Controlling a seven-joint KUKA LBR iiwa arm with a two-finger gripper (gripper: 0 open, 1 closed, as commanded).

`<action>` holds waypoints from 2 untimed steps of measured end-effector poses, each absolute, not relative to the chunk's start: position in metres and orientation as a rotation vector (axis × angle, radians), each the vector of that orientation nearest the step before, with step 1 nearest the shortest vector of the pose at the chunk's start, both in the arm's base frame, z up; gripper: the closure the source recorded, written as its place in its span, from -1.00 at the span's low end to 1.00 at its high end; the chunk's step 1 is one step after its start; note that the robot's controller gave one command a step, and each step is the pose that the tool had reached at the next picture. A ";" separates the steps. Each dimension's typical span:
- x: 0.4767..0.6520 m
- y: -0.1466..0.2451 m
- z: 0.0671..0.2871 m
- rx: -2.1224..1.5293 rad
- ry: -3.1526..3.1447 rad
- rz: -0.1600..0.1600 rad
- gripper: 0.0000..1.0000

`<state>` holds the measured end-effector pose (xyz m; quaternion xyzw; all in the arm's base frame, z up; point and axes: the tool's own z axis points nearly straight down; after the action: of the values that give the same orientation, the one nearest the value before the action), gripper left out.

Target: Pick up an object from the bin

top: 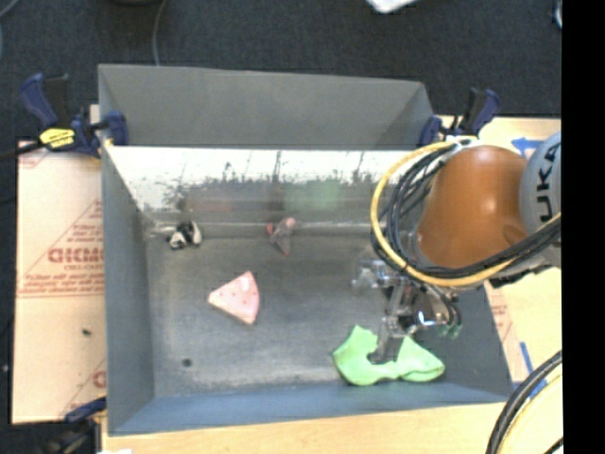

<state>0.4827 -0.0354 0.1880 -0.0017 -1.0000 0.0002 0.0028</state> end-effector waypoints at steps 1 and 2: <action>0.528 -0.035 0.235 0.452 -3.112 0.002 -1.00; 0.491 -0.066 0.081 1.508 -2.755 0.001 -1.00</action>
Offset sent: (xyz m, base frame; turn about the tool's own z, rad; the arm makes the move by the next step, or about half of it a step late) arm 0.0424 0.0008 0.0447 -0.2924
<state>0.4914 -0.0661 0.0807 0.4802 -0.8771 0.0003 0.0004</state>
